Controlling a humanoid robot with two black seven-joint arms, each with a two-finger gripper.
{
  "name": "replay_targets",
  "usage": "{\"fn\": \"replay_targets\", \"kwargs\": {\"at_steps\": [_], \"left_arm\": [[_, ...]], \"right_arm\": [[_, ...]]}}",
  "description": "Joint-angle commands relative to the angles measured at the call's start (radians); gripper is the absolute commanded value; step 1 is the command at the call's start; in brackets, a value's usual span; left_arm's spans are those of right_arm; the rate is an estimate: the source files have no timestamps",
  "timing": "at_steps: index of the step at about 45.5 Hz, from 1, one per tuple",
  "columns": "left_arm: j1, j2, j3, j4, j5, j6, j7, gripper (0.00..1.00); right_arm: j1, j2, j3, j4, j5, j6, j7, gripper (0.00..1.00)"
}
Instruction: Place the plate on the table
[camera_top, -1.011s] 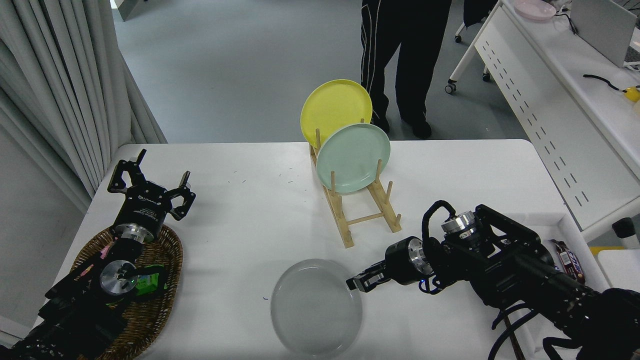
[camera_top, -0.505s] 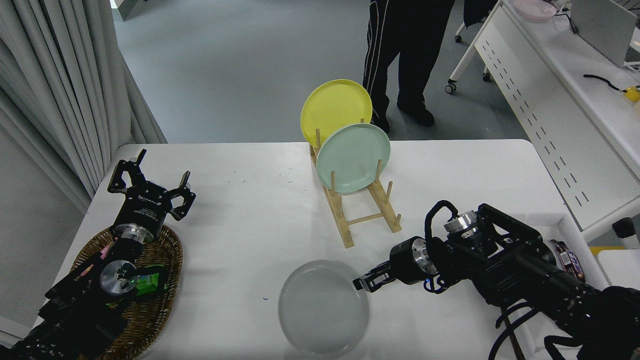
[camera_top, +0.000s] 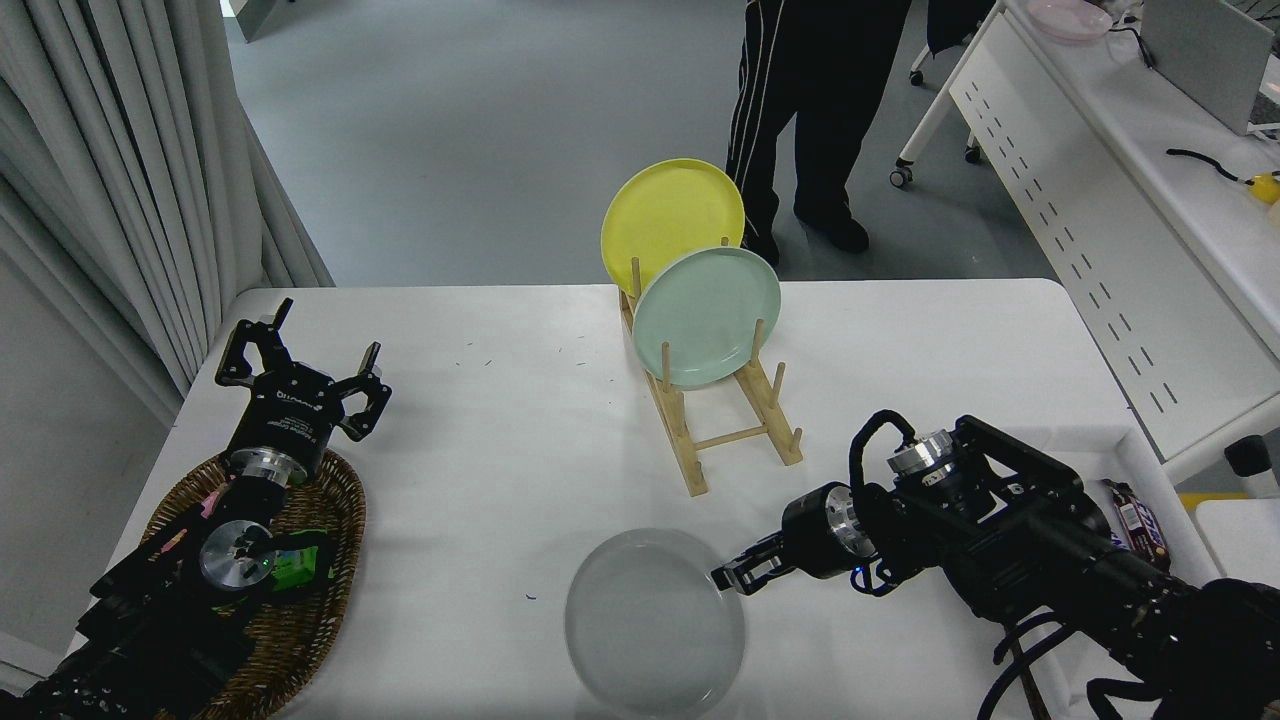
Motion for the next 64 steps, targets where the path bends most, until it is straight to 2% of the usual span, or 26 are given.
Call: {"fn": "replay_targets", "kwargs": {"at_steps": [1, 3, 4, 6, 8, 11, 13, 14, 37, 48, 53, 55, 60, 64], "left_arm": [[0.0, 0.0, 0.0, 0.0, 0.0, 0.0, 0.0, 1.0], [0.0, 0.0, 0.0, 0.0, 0.001, 0.0, 0.0, 1.0], [0.0, 0.0, 0.0, 0.0, 0.001, -0.001, 0.0, 1.0], [0.0, 0.0, 0.0, -0.001, 0.0, 0.0, 0.0, 1.0], [0.0, 0.001, 0.0, 0.0, 0.0, 0.0, 0.0, 1.0], [0.0, 0.0, 0.0, 0.0, 0.0, 0.0, 0.0, 1.0], [0.0, 0.0, 0.0, 0.0, 0.0, 0.0, 0.0, 1.0], [0.0, 0.0, 0.0, -0.001, 0.0, 0.0, 0.0, 1.0], [0.0, 0.0, 0.0, 0.0, 0.0, 0.0, 0.0, 1.0], [0.0, 0.001, 0.0, 0.0, 0.0, 0.0, 0.0, 1.0], [0.0, 0.0, 0.0, 0.0, 0.0, 0.0, 0.0, 1.0], [0.0, 0.001, 0.0, 0.0, 0.001, 0.0, 0.0, 1.0], [0.0, 0.001, 0.0, 0.0, 0.0, 0.0, 0.0, 1.0], [0.0, 0.001, 0.0, 0.0, 0.0, 0.0, 0.0, 1.0]], "right_arm": [[-0.001, 0.001, 0.007, 0.0, -0.002, 0.0, -0.001, 0.0], [-0.001, 0.001, 0.012, 0.0, -0.002, 0.0, -0.001, 0.0], [-0.001, 0.001, 0.013, 0.0, -0.002, 0.0, -0.002, 0.06], [-0.001, 0.001, 0.016, 0.0, -0.002, 0.0, -0.002, 0.35], [-0.001, 0.001, 0.016, 0.0, -0.002, 0.0, -0.002, 0.57], [-0.001, 0.001, 0.019, 0.0, -0.002, 0.0, -0.002, 0.75], [-0.001, 0.001, 0.021, 0.0, -0.002, 0.0, -0.002, 0.95], [-0.001, 0.001, 0.022, 0.0, -0.002, 0.0, -0.002, 1.0], [0.048, -0.027, 0.015, 0.127, 0.0, 0.011, -0.002, 1.0], [0.05, -0.125, -0.018, 0.3, -0.012, 0.316, 0.007, 1.0], [0.065, -0.134, -0.013, 0.321, -0.014, 0.569, 0.007, 1.0], [0.068, -0.14, -0.014, 0.328, -0.014, 0.636, 0.007, 1.0], [0.068, -0.194, -0.011, 0.377, -0.022, 0.702, 0.011, 1.0], [0.068, -0.224, 0.027, 0.422, -0.055, 0.719, 0.06, 1.0]]}}
